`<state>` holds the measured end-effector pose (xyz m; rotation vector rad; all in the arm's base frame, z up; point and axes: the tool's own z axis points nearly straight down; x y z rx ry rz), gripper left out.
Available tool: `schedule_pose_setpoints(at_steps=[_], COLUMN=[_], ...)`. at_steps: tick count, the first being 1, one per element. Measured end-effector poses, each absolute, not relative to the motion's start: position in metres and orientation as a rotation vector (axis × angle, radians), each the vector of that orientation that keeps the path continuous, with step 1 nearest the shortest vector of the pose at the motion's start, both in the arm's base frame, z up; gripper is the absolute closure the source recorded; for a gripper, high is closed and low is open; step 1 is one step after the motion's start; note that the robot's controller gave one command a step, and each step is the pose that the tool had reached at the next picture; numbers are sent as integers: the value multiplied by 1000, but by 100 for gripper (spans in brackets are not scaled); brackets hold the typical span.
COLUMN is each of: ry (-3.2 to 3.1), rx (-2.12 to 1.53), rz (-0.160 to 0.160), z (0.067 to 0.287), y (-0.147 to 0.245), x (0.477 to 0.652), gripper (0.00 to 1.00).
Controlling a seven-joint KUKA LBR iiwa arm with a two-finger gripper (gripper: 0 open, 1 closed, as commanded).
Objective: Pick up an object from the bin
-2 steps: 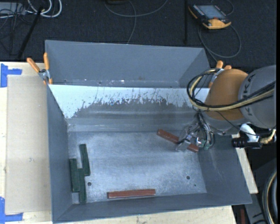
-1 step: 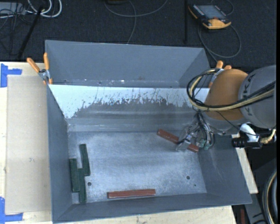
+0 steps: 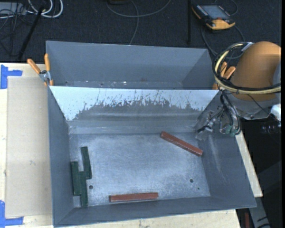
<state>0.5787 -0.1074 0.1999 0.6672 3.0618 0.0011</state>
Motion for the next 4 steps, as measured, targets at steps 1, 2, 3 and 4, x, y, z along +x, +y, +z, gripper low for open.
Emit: schedule_pose_setpoints(at_steps=[1,2,3,4], ry=[3069,3102,3097,3089], rx=[667,532,531,511], rz=[0,0,0,1], z=[195,65,70,232], y=[-107,-109,-109,-106], x=[578,606,607,623], gripper=[0,0,100,100])
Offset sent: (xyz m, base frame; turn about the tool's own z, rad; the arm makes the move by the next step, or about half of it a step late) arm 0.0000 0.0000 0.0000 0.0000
